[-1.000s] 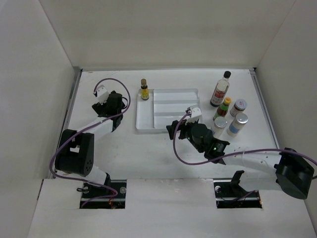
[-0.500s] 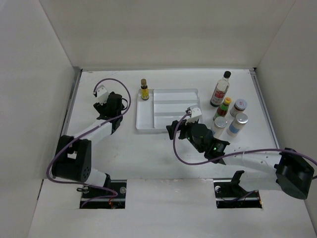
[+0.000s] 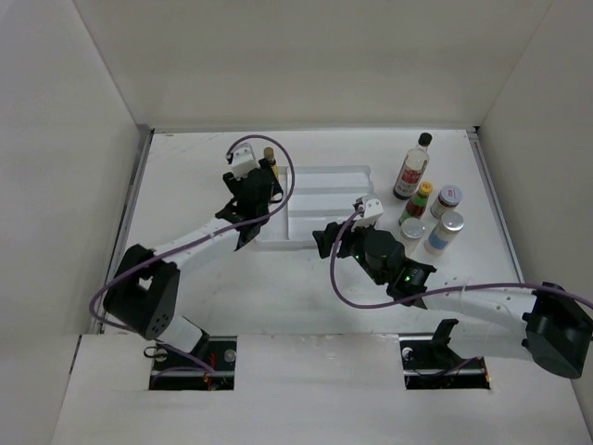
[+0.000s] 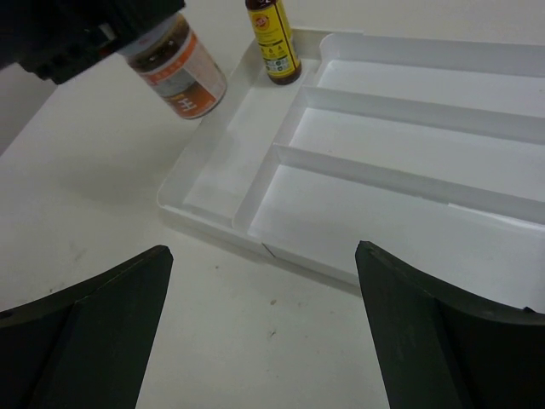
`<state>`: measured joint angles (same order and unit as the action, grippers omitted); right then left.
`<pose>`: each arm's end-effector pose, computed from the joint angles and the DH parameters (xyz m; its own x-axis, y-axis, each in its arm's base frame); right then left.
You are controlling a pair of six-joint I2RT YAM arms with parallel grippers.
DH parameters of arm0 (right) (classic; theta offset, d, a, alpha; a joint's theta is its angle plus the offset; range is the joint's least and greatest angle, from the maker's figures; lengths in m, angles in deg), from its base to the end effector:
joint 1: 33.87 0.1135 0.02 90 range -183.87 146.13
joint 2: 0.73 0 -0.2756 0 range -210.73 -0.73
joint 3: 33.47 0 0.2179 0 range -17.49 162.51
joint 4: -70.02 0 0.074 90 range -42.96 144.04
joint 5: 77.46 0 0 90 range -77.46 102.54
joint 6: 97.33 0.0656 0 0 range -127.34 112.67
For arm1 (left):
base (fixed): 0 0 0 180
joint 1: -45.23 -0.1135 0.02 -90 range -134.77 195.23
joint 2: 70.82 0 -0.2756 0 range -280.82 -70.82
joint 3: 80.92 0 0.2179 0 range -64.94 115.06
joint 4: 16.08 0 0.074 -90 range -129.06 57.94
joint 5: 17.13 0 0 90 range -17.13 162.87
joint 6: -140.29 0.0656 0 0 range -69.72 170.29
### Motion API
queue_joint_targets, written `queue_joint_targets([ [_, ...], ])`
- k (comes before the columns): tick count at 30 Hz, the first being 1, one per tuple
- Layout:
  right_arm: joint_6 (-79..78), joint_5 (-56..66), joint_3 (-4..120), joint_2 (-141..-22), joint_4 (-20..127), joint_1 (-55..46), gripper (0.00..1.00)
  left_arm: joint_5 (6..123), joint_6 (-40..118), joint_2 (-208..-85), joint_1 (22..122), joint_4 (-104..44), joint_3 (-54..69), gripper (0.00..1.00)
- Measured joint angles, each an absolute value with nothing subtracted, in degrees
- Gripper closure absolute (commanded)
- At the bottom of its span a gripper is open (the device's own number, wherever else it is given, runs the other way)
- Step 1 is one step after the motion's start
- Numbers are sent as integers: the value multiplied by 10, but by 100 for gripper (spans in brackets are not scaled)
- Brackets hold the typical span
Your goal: Organize the condiment bottles
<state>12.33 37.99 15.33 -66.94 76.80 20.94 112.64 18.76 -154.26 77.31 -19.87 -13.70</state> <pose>0.1658 0.1862 0.2759 -0.2665 0.1492 -0.9522 -0.4300 0.8658 0.2560 0.2889 -0.1316 0.2839 -0.1943 -0.3526 -0.9154 -0.2378 0.9223 -0.3048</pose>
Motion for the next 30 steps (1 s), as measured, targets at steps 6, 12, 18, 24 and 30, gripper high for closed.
queue_joint_targets([
  [6, 123, 380, 153, -655, 768, 208, 4, 1115, 205, -1653, 781, -185, -76, 60],
  [12, 123, 380, 153, -655, 768, 208, 3, 1110, 222, -1714, 782, -180, -40, 60],
  [18, 123, 380, 153, -655, 768, 208, 6, 1108, 231, -1749, 782, -163, -37, 55],
  [24, 120, 380, 148, -654, 768, 208, 32, 1113, 234, -1762, 782, -134, -37, 34],
  [30, 115, 382, 142, -624, 765, 208, 62, 1117, 240, -1745, 790, -88, -53, 10],
])
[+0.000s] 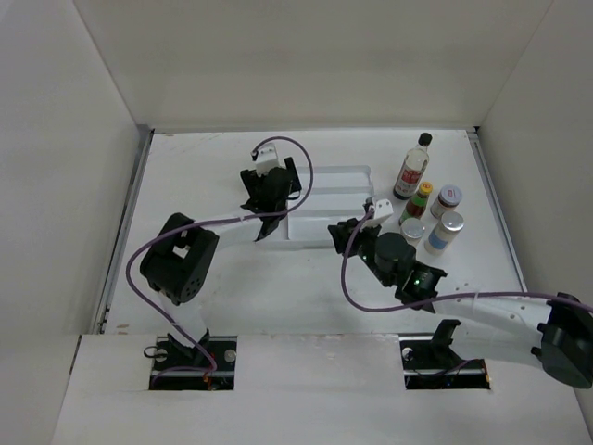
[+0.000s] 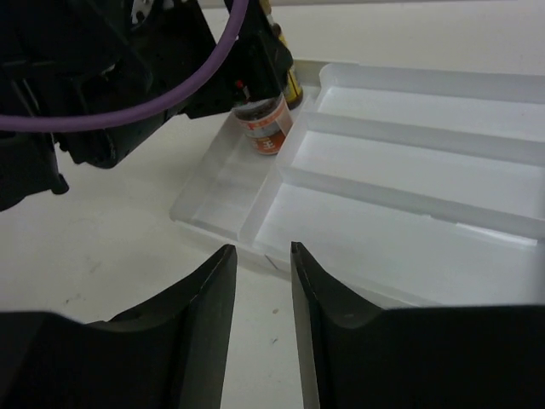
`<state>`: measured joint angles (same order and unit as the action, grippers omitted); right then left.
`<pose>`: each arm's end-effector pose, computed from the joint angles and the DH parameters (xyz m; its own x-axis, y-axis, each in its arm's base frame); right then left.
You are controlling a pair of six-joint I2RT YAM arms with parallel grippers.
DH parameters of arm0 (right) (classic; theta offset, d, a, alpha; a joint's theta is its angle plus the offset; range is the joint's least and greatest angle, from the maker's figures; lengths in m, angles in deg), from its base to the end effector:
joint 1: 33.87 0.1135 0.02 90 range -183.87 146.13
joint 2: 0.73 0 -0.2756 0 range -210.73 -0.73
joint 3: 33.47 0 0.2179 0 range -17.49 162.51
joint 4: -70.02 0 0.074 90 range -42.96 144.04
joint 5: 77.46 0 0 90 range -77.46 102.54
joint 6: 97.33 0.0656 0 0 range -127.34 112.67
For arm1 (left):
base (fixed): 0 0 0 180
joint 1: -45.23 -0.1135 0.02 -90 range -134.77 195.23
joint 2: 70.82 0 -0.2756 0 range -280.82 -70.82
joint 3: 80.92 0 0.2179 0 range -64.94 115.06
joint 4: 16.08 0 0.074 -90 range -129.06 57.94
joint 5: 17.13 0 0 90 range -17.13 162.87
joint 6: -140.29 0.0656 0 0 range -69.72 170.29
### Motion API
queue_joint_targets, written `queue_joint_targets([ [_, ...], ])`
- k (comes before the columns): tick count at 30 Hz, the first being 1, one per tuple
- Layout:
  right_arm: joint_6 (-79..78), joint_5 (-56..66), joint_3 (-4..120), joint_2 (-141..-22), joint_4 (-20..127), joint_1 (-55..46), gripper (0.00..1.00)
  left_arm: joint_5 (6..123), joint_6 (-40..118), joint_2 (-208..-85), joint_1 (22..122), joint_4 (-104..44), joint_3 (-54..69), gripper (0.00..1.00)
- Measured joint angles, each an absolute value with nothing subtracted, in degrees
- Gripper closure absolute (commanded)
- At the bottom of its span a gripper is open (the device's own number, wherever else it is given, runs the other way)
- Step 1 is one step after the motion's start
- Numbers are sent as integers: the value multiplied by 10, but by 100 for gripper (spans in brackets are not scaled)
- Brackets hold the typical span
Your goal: Organize the condiment bottles
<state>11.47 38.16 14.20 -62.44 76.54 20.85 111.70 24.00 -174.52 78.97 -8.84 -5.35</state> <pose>0.1576 0.1736 0.2859 -0.2290 0.1795 -0.9567 -0.4381 0.8587 0.2659 0.3507 -0.1848 0.2339 -0.2417 -0.2535 -0.9367 -0.1801 0.9602 -0.2133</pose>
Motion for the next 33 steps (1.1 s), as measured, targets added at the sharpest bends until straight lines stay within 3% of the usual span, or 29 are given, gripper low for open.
queue_joint_targets([
  [2, 115, 385, 139, -602, 766, 208, 58, 1117, 244, -1713, 799, -73, -83, 6],
  [7, 111, 401, 133, -536, 757, 200, 28, 1122, 255, -1590, 834, -36, -170, 1],
  [13, 104, 456, 186, -503, 670, 132, 18, 1131, 262, -1410, 882, 5, -279, 20],
  [17, 98, 505, 245, -518, 603, 52, 9, 1132, 263, -1292, 902, 23, -368, 22],
  [26, 85, 541, 328, -601, 491, -105, 2, 1145, 229, -1044, 888, -46, -548, 17],
  [33, 90, 500, 347, -684, 451, -153, 6, 1133, 204, -1066, 861, -52, -554, 16],
])
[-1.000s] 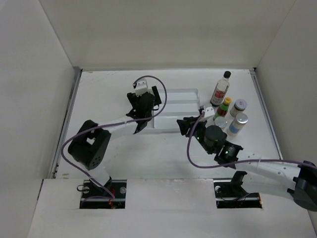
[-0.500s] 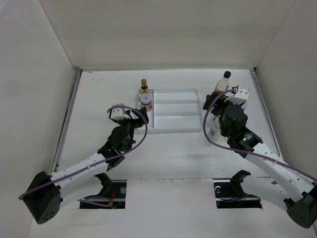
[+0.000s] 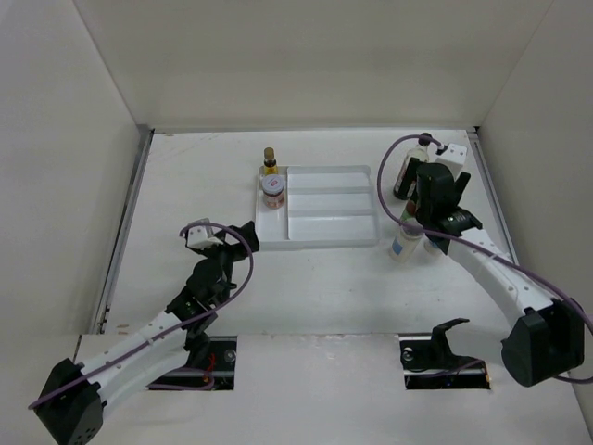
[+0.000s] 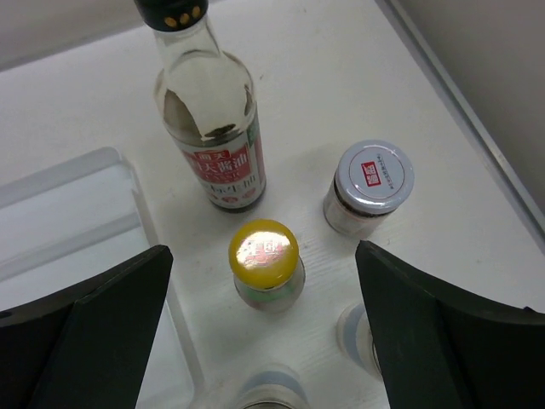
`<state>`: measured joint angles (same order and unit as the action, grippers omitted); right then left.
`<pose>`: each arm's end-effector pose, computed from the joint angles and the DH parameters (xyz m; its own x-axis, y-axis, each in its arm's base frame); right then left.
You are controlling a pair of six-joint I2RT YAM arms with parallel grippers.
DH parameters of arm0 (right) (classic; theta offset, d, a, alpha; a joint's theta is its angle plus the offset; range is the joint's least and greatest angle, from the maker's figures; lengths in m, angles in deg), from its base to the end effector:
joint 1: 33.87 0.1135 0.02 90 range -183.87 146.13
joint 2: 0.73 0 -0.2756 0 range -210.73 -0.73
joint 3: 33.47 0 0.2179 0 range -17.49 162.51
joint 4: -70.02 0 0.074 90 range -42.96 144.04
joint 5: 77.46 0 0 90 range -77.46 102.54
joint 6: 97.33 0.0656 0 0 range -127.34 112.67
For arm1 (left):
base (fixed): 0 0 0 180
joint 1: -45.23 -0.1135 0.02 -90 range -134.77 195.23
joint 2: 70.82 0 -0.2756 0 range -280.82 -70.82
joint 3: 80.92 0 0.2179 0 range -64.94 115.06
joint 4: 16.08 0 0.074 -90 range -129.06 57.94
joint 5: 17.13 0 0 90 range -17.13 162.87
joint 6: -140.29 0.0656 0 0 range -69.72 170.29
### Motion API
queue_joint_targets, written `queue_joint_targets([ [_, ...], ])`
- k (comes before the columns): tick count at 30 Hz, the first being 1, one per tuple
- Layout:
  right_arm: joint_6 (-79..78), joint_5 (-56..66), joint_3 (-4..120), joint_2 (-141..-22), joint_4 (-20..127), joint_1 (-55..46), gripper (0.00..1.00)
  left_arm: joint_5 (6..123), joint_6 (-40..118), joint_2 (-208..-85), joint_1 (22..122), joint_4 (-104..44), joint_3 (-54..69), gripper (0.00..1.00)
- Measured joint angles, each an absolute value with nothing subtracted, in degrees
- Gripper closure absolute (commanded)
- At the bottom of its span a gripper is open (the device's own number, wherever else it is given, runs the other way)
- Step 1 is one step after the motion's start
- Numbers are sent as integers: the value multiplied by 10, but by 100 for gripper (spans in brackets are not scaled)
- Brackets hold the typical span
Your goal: Organize the condiment bottles
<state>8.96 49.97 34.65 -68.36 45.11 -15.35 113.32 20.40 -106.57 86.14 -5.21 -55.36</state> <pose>0.2476 0.0409 0.3181 -0.2998 0.1345 -0.9445 0.3715 0.9283 0.0142 0.1297 -0.0560 0.2374 0.0038 -0.5050 -0.8631 0.0115 0.8631 -0.5050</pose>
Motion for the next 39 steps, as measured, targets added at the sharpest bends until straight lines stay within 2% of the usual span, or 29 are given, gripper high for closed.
queue_joint_targets([
  [4, 95, 476, 347, -698, 450, -176, 19, 1122, 195, -1104, 861, -49, -555, 16],
  [12, 104, 447, 347, -738, 455, -187, 40, 1119, 184, -1106, 861, -44, -556, 15],
  [16, 102, 443, 347, -752, 458, -189, 59, 1118, 183, -1110, 861, -43, -557, 15],
  [21, 87, 445, 341, -748, 474, -184, 65, 1118, 183, -1115, 861, -40, -557, 15],
  [30, -1, 499, 354, -700, 523, -106, 69, 1117, 182, -1115, 861, -35, -557, 15],
  [39, -14, 524, 404, -708, 585, 59, 69, 1138, 180, -1068, 853, -33, -574, 14],
])
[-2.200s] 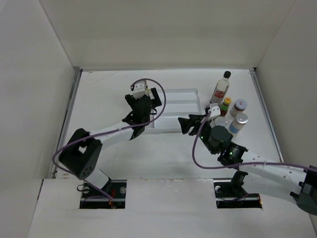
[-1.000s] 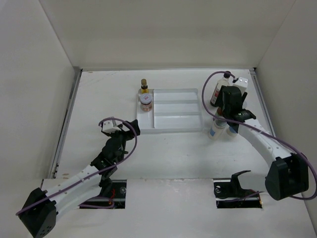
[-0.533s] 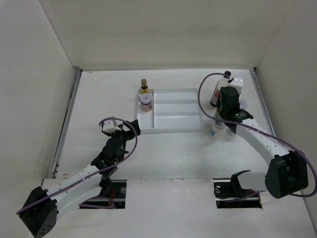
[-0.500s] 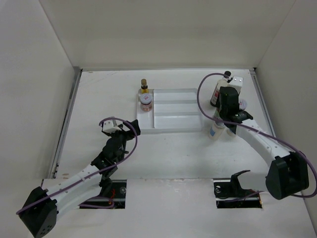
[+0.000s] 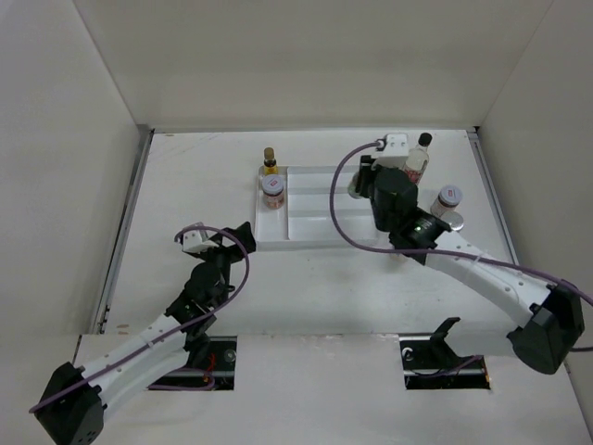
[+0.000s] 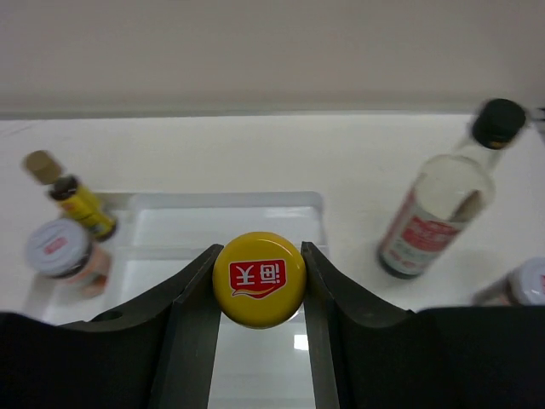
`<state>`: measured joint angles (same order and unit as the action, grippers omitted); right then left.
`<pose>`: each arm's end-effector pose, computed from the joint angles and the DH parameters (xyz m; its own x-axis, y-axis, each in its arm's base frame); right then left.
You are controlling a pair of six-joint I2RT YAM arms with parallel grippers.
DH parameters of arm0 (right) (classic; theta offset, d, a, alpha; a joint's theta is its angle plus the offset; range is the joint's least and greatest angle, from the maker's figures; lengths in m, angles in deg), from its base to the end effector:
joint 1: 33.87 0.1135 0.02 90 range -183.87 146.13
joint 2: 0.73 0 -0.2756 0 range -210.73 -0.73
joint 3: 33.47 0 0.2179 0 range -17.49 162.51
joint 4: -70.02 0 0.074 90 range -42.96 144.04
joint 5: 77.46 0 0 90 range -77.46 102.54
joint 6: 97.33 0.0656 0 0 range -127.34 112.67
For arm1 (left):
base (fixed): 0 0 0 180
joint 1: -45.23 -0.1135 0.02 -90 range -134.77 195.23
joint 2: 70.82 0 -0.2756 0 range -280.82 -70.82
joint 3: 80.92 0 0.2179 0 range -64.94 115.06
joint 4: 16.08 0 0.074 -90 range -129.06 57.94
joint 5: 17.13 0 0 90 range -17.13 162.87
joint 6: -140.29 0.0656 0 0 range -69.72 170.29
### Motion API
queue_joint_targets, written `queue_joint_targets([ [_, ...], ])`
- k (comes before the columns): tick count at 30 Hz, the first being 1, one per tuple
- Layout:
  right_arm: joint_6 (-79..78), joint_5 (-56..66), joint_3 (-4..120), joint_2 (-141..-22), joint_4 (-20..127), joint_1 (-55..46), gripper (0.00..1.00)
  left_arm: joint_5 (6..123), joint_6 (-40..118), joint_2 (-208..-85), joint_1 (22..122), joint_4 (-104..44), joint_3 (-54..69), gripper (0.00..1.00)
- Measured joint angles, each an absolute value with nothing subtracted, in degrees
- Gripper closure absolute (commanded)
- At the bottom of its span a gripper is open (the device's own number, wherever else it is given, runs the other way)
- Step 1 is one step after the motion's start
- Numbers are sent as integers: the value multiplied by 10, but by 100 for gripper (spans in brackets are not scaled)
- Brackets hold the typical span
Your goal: Organize the condiment bottles
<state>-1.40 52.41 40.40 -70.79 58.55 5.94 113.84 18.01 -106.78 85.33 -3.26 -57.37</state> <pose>0.2318 0.1384 0.3705 -0.1022 0.0181 -0.9946 0.0072 0.9998 0.0174 0.1296 -0.0529 0.2294 0.0127 -0.5379 -0.8429 -0.0099 0.8429 -0.5380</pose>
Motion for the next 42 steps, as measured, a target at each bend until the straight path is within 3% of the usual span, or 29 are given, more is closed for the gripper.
queue_joint_targets([
  [12, 0, 496, 589, -977, 635, 233, 69, 1169, 153, -1074, 826, -63, -580, 11],
  [26, 17, 486, 631, -1091, 639, 247, 66, 1160, 145, -1059, 818, -66, -580, 11],
  [28, 22, 487, 629, -1096, 648, 247, 62, 1159, 145, -1059, 817, -66, -580, 11],
  [32, 37, 487, 626, -1096, 660, 247, 36, 1159, 144, -1059, 816, -67, -580, 11],
  [34, 41, 487, 626, -1093, 671, 247, 29, 1159, 144, -1059, 816, -67, -580, 11],
  [42, 43, 486, 623, -1025, 671, 242, 22, 1159, 142, -1059, 816, -67, -580, 11],
])
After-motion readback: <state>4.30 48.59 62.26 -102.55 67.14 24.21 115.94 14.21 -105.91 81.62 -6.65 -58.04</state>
